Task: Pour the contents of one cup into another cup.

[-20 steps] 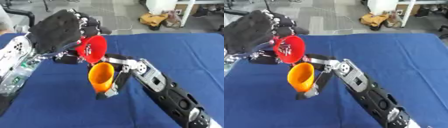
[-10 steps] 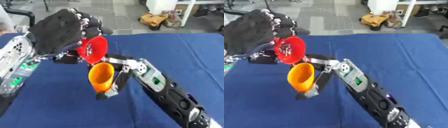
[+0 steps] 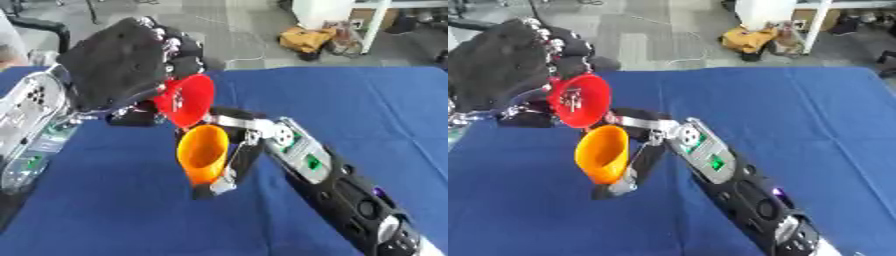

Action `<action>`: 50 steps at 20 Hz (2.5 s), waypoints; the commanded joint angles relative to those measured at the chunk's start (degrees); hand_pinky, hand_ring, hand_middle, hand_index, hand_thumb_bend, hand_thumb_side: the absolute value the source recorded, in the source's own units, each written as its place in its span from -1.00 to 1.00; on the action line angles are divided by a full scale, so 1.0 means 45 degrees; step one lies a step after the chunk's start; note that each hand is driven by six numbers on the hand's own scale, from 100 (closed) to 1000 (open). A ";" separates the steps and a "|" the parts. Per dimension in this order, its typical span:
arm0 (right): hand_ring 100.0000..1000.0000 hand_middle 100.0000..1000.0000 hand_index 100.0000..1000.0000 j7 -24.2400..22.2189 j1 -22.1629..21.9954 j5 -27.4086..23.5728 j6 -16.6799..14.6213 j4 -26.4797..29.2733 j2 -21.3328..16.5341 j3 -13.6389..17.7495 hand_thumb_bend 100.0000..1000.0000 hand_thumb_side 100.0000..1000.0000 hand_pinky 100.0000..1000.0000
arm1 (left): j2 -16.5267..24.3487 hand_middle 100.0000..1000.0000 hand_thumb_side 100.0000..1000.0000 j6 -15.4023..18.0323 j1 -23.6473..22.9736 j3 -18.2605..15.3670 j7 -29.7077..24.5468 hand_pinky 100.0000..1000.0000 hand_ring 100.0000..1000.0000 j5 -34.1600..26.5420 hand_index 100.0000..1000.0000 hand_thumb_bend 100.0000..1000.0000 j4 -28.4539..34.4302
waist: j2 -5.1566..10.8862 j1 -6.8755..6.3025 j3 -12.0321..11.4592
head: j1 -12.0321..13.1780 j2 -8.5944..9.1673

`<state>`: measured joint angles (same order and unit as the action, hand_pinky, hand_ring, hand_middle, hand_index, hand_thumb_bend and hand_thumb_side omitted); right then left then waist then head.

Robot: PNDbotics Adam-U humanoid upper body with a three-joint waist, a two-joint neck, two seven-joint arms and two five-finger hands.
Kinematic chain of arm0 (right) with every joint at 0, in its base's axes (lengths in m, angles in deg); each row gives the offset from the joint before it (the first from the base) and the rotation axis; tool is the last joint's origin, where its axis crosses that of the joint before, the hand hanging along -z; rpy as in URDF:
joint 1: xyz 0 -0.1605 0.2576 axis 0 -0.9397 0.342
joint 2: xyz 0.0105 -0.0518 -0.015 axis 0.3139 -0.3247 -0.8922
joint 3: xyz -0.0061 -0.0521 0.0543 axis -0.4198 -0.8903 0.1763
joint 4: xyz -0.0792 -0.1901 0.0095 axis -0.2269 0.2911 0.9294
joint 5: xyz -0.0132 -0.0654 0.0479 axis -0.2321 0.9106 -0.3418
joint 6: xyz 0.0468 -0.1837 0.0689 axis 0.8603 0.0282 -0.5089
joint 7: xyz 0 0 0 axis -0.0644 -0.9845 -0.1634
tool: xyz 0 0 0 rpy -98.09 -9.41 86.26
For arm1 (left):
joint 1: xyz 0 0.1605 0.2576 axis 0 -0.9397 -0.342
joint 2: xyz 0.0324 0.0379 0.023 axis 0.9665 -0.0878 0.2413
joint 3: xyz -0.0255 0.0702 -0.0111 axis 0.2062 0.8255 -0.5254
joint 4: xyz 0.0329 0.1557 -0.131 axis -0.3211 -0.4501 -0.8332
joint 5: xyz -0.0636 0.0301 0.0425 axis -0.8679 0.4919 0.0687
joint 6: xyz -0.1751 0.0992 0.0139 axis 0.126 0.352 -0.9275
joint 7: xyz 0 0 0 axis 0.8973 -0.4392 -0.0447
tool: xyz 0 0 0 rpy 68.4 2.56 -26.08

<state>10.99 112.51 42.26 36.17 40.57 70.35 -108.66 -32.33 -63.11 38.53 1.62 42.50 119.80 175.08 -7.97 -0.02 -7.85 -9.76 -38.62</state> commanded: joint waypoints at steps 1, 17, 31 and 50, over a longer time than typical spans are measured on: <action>-0.28 -0.59 -0.25 -0.0010 0.0193 -0.0105 0.0023 0.0222 -0.0126 0.0129 -0.61 -0.88 -0.75 | 0.0203 -0.41 -1.00 0.0001 0.0251 -0.0076 0.0087 -0.65 -0.42 0.0193 0.62 -0.05 0.0050 | 0.0211 -0.0053 0.0019 | 0.0015 0.0127; -0.28 -0.59 -0.26 -0.0019 0.0185 -0.0111 0.0052 0.0221 -0.0089 0.0132 -0.61 -0.88 -0.76 | 0.0109 -0.41 -1.00 0.0246 0.0204 0.0134 0.0179 -0.61 -0.41 0.0855 0.62 -0.04 -0.0139 | 0.0194 -0.0087 0.0092 | 0.0028 0.0067; -0.28 -0.59 -0.26 -0.0035 0.0182 -0.0123 0.0062 0.0212 -0.0075 0.0139 -0.60 -0.88 -0.76 | 0.0076 -0.40 -1.00 0.0503 0.0254 0.0313 0.0126 -0.57 -0.39 0.1478 0.63 -0.02 -0.0071 | 0.0202 -0.0092 0.0092 | 0.0030 0.0034; -0.28 -0.59 -0.27 -0.0073 0.0184 -0.0145 0.0066 0.0222 -0.0081 0.0143 -0.60 -0.88 -0.77 | 0.0099 -0.41 -1.00 0.0455 0.0264 0.0264 0.0163 -0.56 -0.39 0.1808 0.63 -0.02 0.0036 | 0.0216 -0.0098 0.0047 | 0.0024 0.0055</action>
<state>10.60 112.19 42.07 36.56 40.49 70.35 -108.65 -32.43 -60.87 38.65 3.34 43.23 127.69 174.58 -7.97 -0.28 -7.53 -9.70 -38.64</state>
